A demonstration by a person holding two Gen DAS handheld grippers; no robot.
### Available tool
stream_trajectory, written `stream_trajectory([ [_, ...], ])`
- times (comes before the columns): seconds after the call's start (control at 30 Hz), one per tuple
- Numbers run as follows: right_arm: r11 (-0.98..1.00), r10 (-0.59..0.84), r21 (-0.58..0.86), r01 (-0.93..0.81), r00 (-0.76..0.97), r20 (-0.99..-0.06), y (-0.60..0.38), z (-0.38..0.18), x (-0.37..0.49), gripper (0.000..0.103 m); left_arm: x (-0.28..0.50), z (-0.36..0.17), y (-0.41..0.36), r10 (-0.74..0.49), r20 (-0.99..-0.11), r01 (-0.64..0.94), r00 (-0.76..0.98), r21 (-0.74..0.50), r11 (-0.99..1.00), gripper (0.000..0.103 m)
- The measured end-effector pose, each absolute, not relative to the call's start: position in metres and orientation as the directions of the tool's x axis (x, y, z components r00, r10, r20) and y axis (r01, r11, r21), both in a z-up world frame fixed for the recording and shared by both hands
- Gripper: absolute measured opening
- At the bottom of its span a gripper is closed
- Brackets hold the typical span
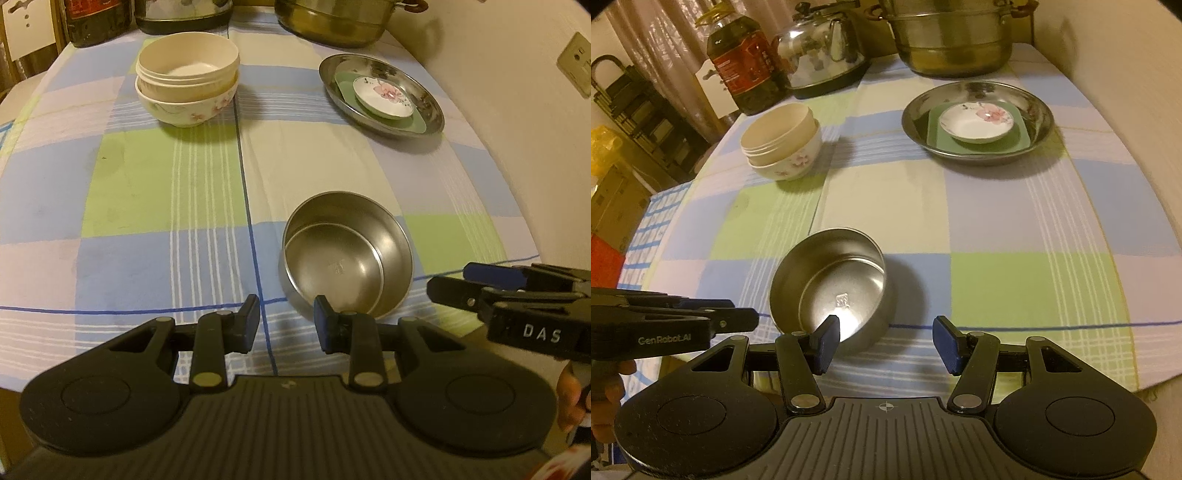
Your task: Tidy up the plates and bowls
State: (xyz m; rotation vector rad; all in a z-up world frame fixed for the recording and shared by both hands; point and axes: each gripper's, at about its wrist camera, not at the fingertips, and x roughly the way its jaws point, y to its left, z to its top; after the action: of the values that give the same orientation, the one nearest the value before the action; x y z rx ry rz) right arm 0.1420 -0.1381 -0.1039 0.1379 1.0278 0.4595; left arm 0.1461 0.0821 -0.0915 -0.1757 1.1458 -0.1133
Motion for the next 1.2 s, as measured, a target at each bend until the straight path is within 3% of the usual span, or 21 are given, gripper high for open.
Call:
stream_trajectory([
  [0.37,0.895,0.434,0.331,-0.298,0.417,-0.799,-0.126,-0.120,0.163,0.038,0.166,-0.110,0.080,-0.174,-0.894,-0.008,0.412,-0.195,0.981,0.026],
  [0.5,0.896,0.433,0.333,-0.294,0.411,-0.802,-0.122,-0.126,0.170,0.033,0.173,-0.116,0.081,-0.179,-0.895,-0.007,0.409,-0.199,0.980,0.017],
  [0.77,0.897,0.432,0.337,-0.288,0.399,-0.809,-0.118,-0.133,0.178,0.021,0.182,-0.125,0.080,-0.191,-0.900,0.002,0.391,-0.207,0.978,0.014],
  [0.9,0.898,0.430,0.340,-0.280,0.392,-0.813,-0.117,-0.136,0.181,0.010,0.185,-0.127,0.078,-0.203,-0.901,0.015,0.382,-0.214,0.977,0.008],
  [1.2,0.902,0.422,0.337,-0.270,0.388,-0.819,-0.115,-0.135,0.183,0.008,0.188,-0.127,0.077,-0.210,-0.904,0.054,0.372,-0.205,0.977,0.008],
])
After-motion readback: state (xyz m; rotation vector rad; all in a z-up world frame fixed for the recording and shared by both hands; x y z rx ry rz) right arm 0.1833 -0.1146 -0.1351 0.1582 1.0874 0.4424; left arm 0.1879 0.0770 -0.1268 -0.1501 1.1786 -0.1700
